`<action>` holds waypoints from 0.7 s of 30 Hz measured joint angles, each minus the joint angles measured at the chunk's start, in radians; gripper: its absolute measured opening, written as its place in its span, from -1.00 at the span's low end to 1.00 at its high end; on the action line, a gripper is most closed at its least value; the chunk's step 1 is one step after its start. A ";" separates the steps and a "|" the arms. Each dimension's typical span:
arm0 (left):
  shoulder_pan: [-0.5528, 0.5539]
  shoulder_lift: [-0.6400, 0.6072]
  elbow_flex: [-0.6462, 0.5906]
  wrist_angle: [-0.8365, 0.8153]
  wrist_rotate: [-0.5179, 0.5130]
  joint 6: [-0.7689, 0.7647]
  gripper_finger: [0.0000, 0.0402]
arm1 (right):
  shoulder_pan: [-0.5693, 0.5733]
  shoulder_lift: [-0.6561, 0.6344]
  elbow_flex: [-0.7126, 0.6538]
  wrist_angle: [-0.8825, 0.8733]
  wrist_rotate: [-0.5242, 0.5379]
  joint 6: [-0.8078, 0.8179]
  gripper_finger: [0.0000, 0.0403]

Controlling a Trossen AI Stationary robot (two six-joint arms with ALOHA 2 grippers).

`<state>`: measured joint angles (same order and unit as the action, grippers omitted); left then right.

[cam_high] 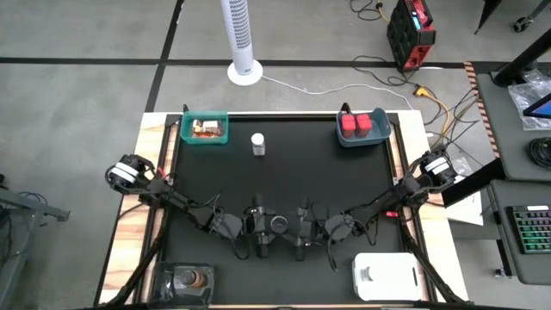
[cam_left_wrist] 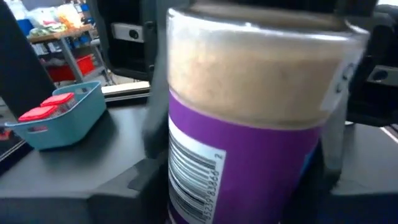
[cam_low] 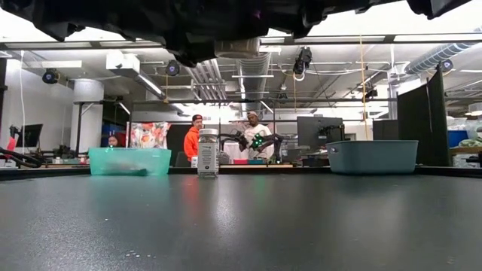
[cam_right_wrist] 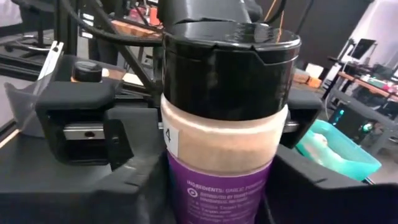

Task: Sort spices by type
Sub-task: Put the black seasoning bottle into the black bin

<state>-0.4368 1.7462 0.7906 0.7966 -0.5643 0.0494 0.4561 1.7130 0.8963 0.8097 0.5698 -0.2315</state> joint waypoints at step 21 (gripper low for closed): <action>-0.042 -0.172 0.000 -0.130 -0.046 0.110 0.56 | 0.090 -0.151 0.000 -0.478 0.300 0.031 -0.31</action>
<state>-0.4791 1.5746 0.7910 0.6670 -0.6104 0.1597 0.5465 1.5618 0.8964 0.3317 0.8695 -0.2004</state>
